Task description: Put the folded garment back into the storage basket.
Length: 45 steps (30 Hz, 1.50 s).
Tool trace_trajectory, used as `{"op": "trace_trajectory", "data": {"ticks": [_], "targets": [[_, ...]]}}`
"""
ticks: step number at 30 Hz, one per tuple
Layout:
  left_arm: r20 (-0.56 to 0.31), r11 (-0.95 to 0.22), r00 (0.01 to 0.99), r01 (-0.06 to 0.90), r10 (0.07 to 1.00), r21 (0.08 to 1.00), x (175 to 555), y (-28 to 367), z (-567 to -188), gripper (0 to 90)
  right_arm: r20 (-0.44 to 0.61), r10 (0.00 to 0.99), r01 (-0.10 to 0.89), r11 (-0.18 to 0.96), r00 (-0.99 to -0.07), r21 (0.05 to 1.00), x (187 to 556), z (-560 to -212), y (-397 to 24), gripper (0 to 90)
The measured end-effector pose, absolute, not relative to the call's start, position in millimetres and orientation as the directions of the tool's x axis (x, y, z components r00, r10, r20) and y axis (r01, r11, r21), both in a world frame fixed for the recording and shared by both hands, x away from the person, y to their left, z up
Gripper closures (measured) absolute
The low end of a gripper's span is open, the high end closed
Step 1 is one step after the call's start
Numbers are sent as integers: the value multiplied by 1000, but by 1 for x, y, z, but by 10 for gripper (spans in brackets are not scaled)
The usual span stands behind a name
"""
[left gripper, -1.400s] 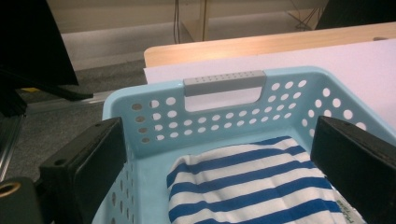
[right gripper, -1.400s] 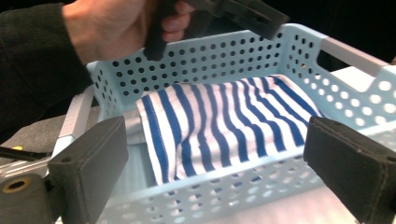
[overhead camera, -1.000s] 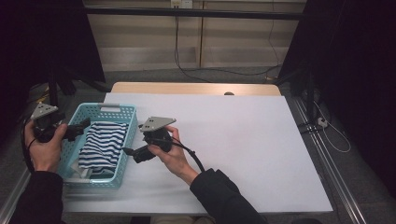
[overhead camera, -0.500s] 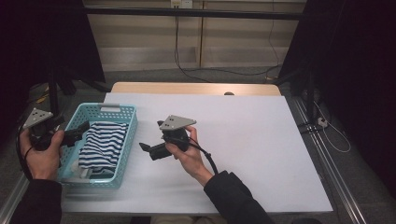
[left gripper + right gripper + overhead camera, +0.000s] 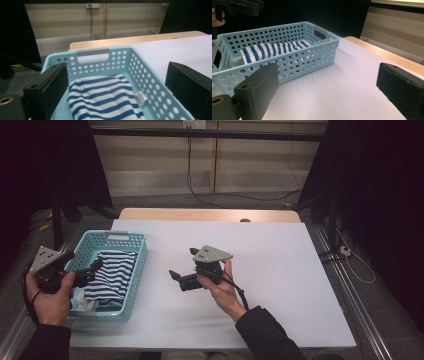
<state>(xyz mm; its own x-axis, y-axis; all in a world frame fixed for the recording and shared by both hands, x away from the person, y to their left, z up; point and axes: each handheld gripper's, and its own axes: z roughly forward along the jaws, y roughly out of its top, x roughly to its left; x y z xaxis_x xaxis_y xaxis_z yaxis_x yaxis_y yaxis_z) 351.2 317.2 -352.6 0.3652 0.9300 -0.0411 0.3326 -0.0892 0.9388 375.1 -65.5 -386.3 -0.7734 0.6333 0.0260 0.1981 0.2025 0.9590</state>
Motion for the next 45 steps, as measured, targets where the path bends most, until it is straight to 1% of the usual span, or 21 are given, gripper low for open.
{"op": "trace_trajectory", "data": {"ticks": [8, 11, 13, 16, 20, 21, 23, 24, 32, 44, 45], "targets": [[-45, -92, 390, 324, 920, 942, 336, 303, -353, 49, 18, 670, 182, 175, -742, 968, 368, -388, -92, 32], [-40, -101, 430, 301, 902, 948, 332, 297, -353, 46, 19, 678, 182, 171, -735, 968, 363, -389, -100, 28], [-33, -100, 433, 283, 901, 954, 330, 292, -352, 46, 21, 684, 189, 171, -729, 967, 360, -389, -105, 25], [-45, -96, 444, 289, 895, 952, 327, 285, -352, 45, 25, 689, 186, 161, -725, 969, 355, -389, -112, 20], [-15, -127, 456, 280, 890, 952, 323, 274, -353, 46, 15, 712, 182, 159, -702, 970, 347, -390, -128, 19], [-26, -120, 458, 286, 889, 951, 323, 272, -353, 46, 14, 715, 181, 158, -699, 971, 346, -390, -131, 19], [-33, -107, 453, 280, 891, 954, 322, 269, -353, 46, 18, 728, 186, 151, -685, 971, 343, -390, -140, 19], [-18, -117, 450, 272, 893, 955, 321, 266, -352, 46, 22, 735, 189, 145, -678, 971, 342, -390, -144, 19], [7, -123, 474, 214, 881, 969, 319, 247, -355, 46, 26, 774, 209, 138, -633, 968, 331, -394, -177, 19], [-15, -121, 528, 221, 849, 968, 317, 226, -364, 41, 60, 842, 217, 69, -536, 974, 300, -398, -229, 19], [-16, -118, 530, 219, 848, 969, 316, 226, -365, 41, 45, 850, 210, 78, -525, 975, 298, -399, -234, 17]]}}
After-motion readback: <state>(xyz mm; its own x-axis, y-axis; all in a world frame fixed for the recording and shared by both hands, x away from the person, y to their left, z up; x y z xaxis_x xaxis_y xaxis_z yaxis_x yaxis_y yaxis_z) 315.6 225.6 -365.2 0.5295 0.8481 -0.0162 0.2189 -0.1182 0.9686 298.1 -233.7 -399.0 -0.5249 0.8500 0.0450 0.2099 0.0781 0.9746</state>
